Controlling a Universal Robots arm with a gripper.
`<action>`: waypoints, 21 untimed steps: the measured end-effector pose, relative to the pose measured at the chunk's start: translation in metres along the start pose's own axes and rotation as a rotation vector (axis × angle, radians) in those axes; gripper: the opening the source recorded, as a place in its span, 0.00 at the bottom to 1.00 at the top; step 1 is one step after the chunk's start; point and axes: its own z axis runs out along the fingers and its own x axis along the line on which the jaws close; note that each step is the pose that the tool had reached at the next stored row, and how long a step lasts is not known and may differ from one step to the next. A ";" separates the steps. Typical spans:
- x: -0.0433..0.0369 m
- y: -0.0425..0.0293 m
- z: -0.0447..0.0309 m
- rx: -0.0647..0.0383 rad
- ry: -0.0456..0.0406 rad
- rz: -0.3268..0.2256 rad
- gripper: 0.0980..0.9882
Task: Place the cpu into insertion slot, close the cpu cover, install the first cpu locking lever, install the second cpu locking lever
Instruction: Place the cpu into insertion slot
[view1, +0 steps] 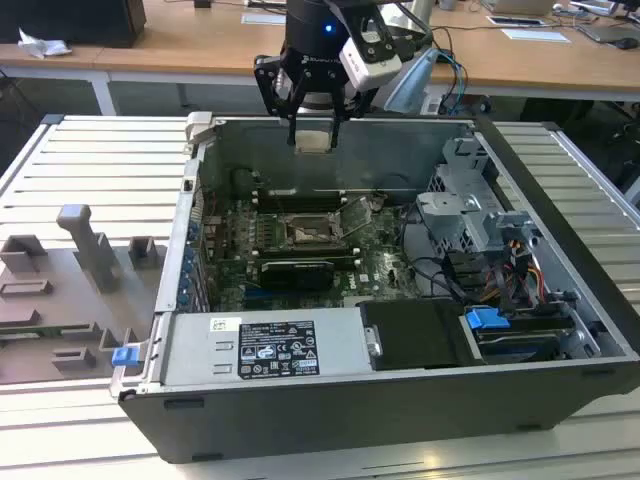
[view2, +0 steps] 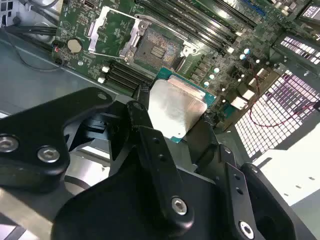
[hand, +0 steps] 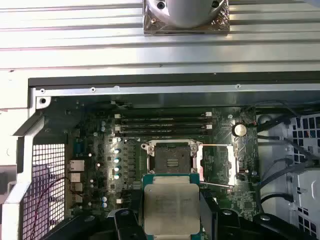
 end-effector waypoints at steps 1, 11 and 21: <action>0.0000 0.0000 0.0000 0.000 0.0000 0.000 0.50; 0.0000 0.0000 0.0000 0.000 -0.0019 0.022 0.50; 0.0000 0.0000 0.0001 -0.001 -0.0059 0.066 0.50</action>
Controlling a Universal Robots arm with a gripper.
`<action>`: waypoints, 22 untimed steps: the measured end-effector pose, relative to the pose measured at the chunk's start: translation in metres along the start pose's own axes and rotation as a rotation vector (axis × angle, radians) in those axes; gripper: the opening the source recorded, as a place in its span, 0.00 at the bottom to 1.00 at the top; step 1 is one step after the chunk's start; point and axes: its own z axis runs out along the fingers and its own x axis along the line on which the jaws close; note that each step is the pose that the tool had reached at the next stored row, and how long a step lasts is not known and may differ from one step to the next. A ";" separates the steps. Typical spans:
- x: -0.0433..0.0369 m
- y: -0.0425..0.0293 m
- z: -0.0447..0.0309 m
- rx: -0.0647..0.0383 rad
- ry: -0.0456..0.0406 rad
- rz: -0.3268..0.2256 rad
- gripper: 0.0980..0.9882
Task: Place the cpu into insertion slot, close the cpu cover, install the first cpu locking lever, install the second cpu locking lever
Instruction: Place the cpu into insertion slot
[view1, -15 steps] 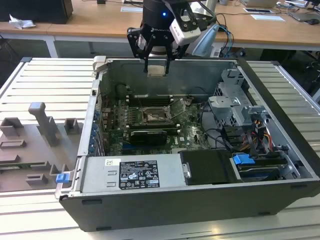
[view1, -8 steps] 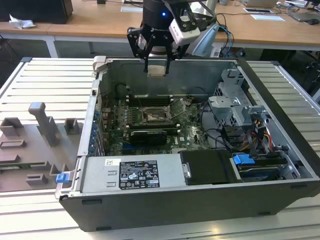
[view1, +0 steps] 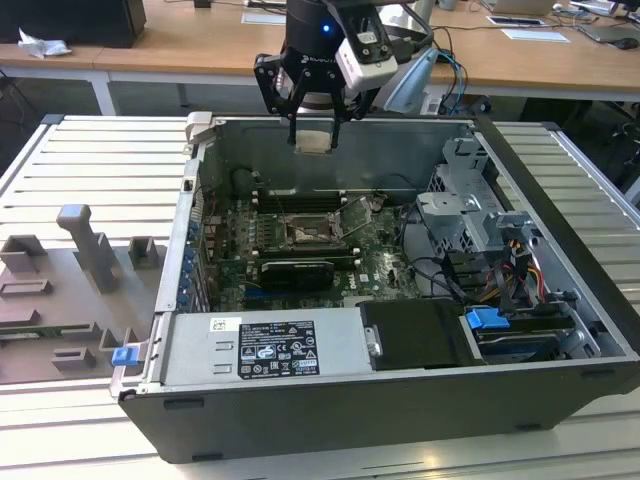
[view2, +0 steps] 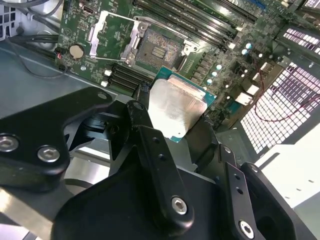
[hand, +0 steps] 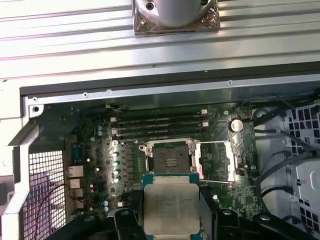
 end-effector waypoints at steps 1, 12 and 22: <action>0.0000 0.0000 0.0000 0.000 -0.0002 0.002 0.50; 0.0000 0.0000 0.0002 -0.001 -0.0028 0.031 0.50; 0.0000 0.0000 0.0004 -0.001 -0.0056 0.062 0.50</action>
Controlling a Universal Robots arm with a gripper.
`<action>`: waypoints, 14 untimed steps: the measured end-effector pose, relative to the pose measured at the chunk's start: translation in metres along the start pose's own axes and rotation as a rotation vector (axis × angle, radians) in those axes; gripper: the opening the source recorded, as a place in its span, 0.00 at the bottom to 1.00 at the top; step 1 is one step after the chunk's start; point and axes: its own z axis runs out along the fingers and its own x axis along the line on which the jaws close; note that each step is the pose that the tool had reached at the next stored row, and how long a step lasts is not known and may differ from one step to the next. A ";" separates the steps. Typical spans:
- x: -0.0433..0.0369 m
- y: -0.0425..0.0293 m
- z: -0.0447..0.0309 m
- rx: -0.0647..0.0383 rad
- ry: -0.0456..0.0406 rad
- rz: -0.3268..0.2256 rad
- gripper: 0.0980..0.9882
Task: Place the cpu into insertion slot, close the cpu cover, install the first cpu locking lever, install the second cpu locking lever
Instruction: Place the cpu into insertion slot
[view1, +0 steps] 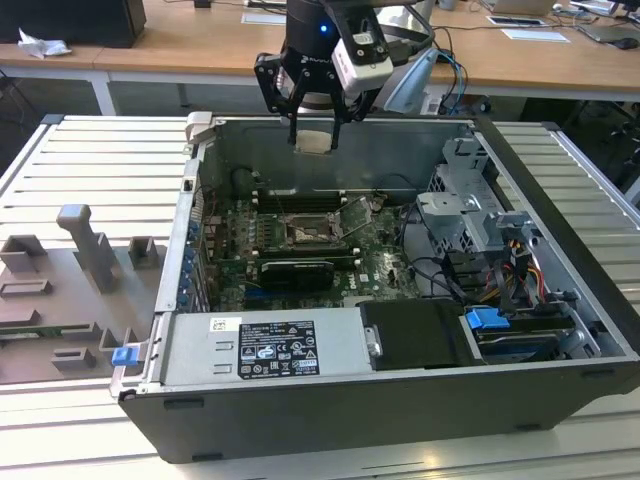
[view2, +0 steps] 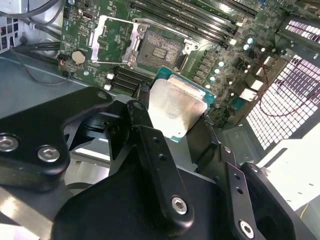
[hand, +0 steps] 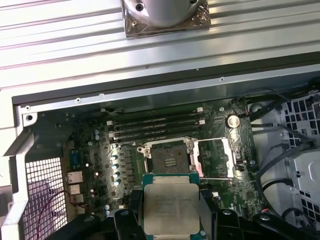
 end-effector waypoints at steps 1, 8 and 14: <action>0.0000 0.0000 0.0000 0.000 -0.0003 0.004 0.50; 0.0000 0.0000 0.0001 -0.001 -0.0025 0.028 0.50; 0.0000 0.0000 0.0002 -0.001 -0.0042 0.046 0.50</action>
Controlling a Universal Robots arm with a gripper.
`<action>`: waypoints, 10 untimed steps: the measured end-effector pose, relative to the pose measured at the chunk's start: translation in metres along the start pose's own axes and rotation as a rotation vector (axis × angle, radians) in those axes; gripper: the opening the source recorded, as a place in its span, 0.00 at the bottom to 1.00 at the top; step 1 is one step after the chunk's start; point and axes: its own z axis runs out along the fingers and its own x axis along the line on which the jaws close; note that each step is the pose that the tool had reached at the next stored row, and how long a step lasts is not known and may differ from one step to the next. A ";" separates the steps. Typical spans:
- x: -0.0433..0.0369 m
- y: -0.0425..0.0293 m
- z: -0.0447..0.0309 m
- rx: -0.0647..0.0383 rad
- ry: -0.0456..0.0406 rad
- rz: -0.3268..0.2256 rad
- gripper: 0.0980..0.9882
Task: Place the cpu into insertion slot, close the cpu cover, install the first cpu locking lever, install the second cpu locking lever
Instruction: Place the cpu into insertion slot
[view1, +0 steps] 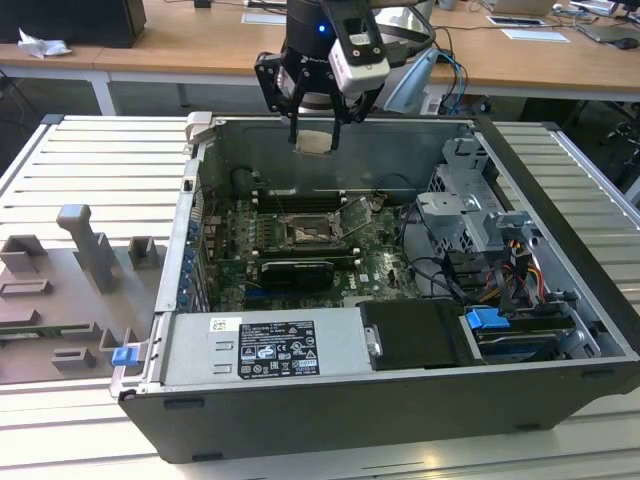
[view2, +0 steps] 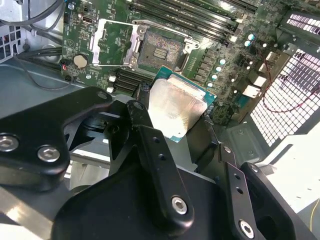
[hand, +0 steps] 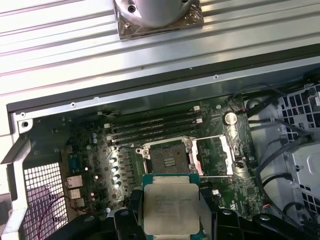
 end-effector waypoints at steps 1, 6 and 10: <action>0.0000 0.0000 0.0000 0.000 -0.0002 0.002 0.50; 0.0000 0.0000 0.0001 0.000 -0.0016 0.019 0.50; 0.0000 0.0000 0.0001 -0.001 -0.0028 0.032 0.50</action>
